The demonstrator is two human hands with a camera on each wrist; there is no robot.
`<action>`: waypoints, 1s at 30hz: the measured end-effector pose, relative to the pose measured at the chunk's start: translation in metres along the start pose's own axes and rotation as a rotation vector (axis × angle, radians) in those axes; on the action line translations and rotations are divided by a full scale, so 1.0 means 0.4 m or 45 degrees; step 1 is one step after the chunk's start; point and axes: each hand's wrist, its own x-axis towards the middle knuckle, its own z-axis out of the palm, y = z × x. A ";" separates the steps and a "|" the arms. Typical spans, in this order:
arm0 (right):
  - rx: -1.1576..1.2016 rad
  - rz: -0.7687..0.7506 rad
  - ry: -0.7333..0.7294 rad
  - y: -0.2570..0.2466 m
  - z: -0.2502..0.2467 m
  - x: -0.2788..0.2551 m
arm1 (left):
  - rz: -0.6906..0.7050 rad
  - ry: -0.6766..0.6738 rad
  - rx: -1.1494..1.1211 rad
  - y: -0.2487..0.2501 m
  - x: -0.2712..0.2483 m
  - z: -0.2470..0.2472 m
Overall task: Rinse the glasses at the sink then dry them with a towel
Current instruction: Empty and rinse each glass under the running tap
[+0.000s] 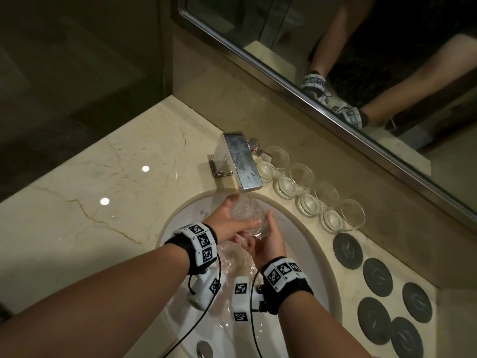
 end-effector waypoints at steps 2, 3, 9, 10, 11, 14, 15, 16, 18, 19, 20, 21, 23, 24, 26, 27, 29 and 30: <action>0.068 0.000 -0.009 -0.010 0.012 -0.008 | -0.012 0.002 -0.003 -0.002 0.000 0.003; 0.018 -0.046 0.040 -0.015 0.016 -0.013 | -0.023 0.015 0.000 -0.006 0.000 0.003; -0.763 -0.674 0.546 -0.033 0.003 -0.042 | -0.147 0.018 0.183 -0.038 -0.009 0.000; -0.902 -0.756 0.554 -0.033 -0.002 -0.047 | -0.178 0.008 0.194 -0.050 -0.007 0.001; -1.021 -0.818 0.545 -0.034 -0.006 -0.054 | -0.198 -0.006 0.197 -0.059 -0.008 0.005; -1.258 -0.927 0.502 -0.036 -0.016 -0.080 | -0.210 -0.052 0.195 -0.082 -0.013 0.020; -1.315 -0.946 0.496 -0.037 -0.017 -0.089 | -0.207 -0.063 0.207 -0.086 -0.017 0.024; -1.355 -0.954 0.493 -0.038 -0.016 -0.097 | -0.206 -0.071 0.215 -0.088 -0.021 0.027; -1.387 -0.971 0.491 -0.035 -0.017 -0.102 | -0.212 -0.071 0.203 -0.090 -0.023 0.029; -1.392 -0.990 0.500 -0.035 -0.015 -0.106 | -0.216 -0.065 0.194 -0.091 -0.025 0.029; -1.384 -1.010 0.512 -0.036 -0.012 -0.111 | -0.216 -0.051 0.194 -0.091 -0.026 0.028; -1.361 -1.035 0.517 -0.035 -0.009 -0.111 | -0.211 -0.032 0.205 -0.090 -0.029 0.025; -1.240 -1.001 0.498 -0.029 -0.005 -0.109 | -0.195 0.013 0.217 -0.088 -0.037 0.018; -1.127 -0.924 0.487 -0.024 0.001 -0.109 | -0.188 0.035 0.212 -0.089 -0.041 0.012; -0.739 -0.646 0.453 -0.017 0.018 -0.113 | -0.162 0.086 0.187 -0.089 -0.049 0.002; -0.485 -0.460 0.422 -0.013 0.027 -0.111 | -0.144 0.118 0.169 -0.086 -0.052 -0.003; -0.078 -0.158 0.312 -0.007 0.040 -0.106 | -0.110 0.172 0.106 -0.081 -0.054 -0.013; 0.021 -0.051 0.256 -0.009 0.047 -0.107 | -0.105 0.191 0.056 -0.077 -0.052 -0.017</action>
